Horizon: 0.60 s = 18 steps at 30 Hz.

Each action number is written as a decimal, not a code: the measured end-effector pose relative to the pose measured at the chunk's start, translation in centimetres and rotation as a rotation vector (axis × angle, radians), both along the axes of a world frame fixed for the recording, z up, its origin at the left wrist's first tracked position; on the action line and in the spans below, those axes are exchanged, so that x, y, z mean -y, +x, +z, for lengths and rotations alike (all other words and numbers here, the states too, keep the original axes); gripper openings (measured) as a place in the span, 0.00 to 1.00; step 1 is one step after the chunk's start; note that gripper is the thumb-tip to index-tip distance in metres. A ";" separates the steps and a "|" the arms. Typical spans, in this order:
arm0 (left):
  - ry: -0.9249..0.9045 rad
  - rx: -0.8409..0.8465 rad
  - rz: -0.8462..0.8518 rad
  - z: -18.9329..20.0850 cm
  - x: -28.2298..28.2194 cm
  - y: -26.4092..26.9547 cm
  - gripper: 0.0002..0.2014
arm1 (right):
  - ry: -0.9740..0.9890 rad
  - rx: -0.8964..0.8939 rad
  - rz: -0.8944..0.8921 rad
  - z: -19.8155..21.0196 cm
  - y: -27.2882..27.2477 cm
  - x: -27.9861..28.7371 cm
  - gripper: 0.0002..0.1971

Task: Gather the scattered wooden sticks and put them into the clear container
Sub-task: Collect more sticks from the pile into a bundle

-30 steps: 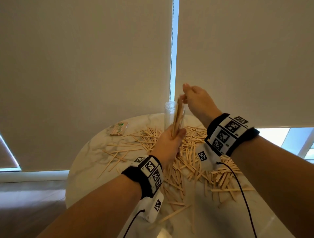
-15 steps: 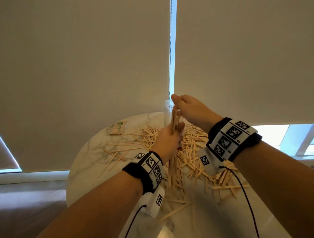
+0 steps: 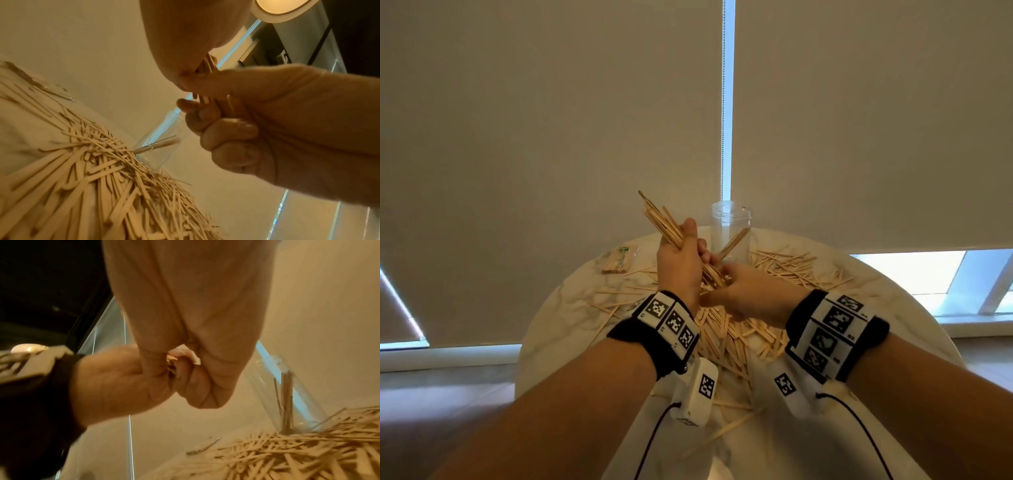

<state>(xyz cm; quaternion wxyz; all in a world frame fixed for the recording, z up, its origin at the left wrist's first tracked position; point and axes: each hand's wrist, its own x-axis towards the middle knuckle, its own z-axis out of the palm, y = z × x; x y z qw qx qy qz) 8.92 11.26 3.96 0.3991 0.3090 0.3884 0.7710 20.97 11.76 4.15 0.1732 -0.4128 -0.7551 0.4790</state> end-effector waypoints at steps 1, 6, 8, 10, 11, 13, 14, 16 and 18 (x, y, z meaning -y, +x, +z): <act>-0.014 0.001 -0.006 0.0 0.0 -0.1 0.11 | 0.009 -0.020 -0.017 0.3 -0.2 -0.1 0.25; -0.111 -0.050 -0.130 0.6 0.5 0.1 0.18 | 0.226 0.105 0.006 1.1 -0.5 0.0 0.14; -0.116 -0.080 -0.217 0.5 0.7 0.6 0.23 | 0.327 0.114 -0.034 1.1 -0.7 -0.2 0.13; -0.122 -0.101 -0.285 0.5 1.1 0.9 0.24 | 0.428 0.152 -0.064 0.9 -0.7 -0.5 0.12; -0.127 -0.104 -0.309 0.5 1.2 0.8 0.23 | 0.477 0.176 -0.064 0.6 -0.6 -0.6 0.12; -0.126 -0.108 -0.331 0.5 1.4 0.6 0.18 | 0.586 0.225 -0.056 0.2 -0.4 -0.8 0.11; -0.116 -0.105 -0.327 0.5 1.4 0.5 0.15 | 0.632 0.248 -0.056 0.1 -0.2 -0.8 0.11; -0.081 -0.069 -0.305 0.7 1.4 0.2 0.15 | 0.679 0.273 -0.063 0.1 0.4 -0.7 0.12; -0.034 0.019 -0.261 1.4 1.1 -0.6 0.23 | 0.666 0.293 -0.063 0.3 1.1 -0.6 0.12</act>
